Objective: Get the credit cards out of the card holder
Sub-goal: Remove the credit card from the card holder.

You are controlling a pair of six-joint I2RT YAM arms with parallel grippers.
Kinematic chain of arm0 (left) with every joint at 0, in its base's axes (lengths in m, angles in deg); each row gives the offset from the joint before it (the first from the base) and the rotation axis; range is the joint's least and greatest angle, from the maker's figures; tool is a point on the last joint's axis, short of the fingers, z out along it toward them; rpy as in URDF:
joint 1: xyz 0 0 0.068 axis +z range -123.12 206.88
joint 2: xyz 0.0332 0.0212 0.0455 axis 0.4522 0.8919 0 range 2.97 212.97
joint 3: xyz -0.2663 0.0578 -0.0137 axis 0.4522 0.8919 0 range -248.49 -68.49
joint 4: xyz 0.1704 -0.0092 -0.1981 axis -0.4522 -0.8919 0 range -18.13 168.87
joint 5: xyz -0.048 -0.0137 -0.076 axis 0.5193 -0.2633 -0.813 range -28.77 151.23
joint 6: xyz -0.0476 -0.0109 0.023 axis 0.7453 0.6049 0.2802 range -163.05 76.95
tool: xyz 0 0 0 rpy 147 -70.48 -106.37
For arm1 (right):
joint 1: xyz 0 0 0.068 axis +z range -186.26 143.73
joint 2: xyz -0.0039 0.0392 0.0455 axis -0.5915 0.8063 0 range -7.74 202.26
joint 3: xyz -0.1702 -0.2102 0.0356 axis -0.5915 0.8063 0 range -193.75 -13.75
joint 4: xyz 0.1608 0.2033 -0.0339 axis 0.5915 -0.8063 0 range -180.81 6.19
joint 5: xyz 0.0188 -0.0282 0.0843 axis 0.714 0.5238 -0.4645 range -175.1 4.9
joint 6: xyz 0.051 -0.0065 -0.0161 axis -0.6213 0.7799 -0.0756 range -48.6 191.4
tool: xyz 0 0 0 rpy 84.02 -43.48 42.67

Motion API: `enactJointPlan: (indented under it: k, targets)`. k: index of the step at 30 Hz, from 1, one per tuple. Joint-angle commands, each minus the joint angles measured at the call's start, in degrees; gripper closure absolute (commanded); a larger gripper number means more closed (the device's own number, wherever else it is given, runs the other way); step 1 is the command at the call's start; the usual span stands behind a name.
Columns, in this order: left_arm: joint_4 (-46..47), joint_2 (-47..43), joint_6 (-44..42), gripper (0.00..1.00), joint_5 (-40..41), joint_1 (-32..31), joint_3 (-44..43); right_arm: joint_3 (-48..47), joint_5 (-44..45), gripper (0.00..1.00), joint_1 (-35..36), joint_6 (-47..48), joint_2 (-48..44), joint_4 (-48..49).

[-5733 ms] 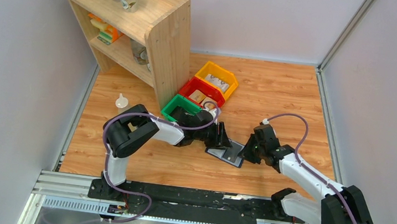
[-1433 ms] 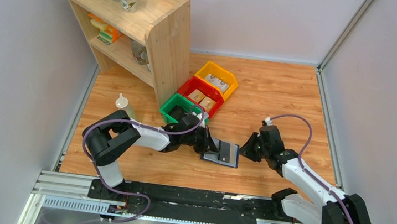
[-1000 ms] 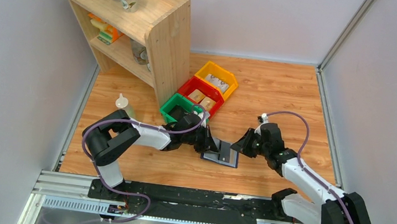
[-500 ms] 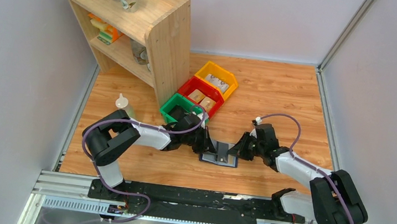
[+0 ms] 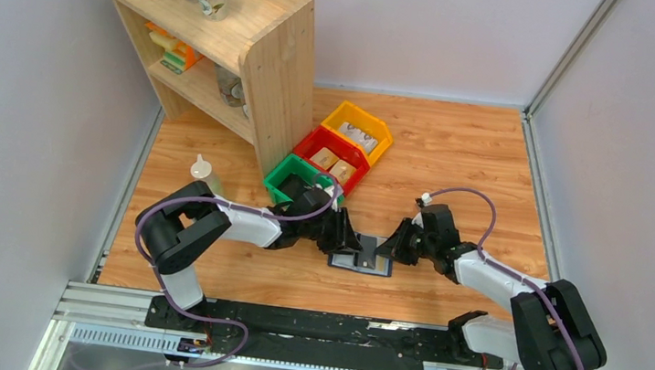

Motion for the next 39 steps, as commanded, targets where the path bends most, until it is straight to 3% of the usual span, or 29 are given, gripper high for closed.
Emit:
enactJointPlan:
  k: [1, 7, 12, 16, 25, 39]
  targets:
    - [1.58, -1.23, 0.48, 0.52, 1.13, 0.38, 0.21, 1.76, 4.91, 0.93, 0.19, 1.58, 0.91, -5.84]
    - [2.72, 0.62, 1.01, 0.52, 0.43, 0.38, -0.14, 1.59, 4.82, 0.93, 0.19, 1.75, 0.91, -5.84]
    - [7.37, 1.58, 1.71, 0.67, -0.10, 0.38, 0.82, 1.76, 4.91, 0.93, 0.10, 1.84, 0.83, -5.84]
    - [12.99, 2.64, 3.56, 0.70, -1.24, 0.38, 2.06, 1.76, 4.82, 0.93, 0.10, 1.93, 1.00, -5.75]
    - [17.67, 1.06, 4.09, 1.00, -0.54, 0.47, 4.34, 2.03, 5.00, 0.93, 0.01, 1.93, 1.09, -5.84]
    - [5.20, -8.16, -3.72, 1.00, 1.65, 1.52, 4.79, 2.11, 6.14, 0.94, -0.69, 2.19, 1.18, -7.16]
